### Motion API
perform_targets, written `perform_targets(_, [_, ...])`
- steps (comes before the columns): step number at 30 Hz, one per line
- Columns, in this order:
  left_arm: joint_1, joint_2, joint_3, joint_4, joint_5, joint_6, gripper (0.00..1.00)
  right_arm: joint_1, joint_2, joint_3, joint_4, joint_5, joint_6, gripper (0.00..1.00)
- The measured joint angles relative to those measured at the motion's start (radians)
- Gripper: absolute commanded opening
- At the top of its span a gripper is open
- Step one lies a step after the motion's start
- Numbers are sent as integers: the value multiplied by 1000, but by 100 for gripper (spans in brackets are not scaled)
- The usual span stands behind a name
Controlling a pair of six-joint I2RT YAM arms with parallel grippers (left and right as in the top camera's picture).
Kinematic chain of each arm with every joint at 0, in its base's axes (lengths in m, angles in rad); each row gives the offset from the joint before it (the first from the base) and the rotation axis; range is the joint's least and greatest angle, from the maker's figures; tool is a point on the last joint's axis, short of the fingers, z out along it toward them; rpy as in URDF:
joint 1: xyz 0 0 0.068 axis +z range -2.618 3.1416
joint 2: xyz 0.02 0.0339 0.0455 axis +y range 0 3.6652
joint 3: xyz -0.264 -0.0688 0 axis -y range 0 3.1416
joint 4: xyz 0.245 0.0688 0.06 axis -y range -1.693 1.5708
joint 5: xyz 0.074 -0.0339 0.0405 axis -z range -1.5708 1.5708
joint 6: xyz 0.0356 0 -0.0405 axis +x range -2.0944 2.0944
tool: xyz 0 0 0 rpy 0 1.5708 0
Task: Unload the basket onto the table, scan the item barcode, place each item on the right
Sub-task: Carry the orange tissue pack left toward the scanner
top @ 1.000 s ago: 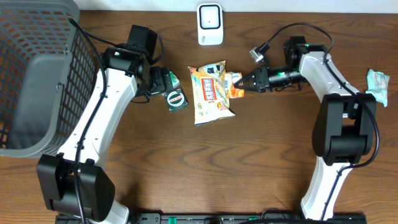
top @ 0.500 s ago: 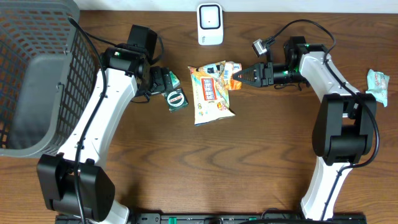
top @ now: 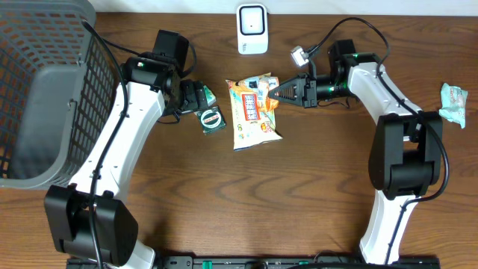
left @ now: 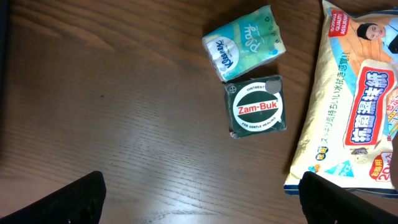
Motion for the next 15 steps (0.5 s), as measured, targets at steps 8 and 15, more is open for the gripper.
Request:
perform_targets(8, [0, 0, 0, 0, 0, 0, 98, 0, 0, 0, 6, 10, -8, 1])
perform_targets(15, [0, 0, 0, 0, 0, 0, 98, 0, 0, 0, 6, 13, -12, 1])
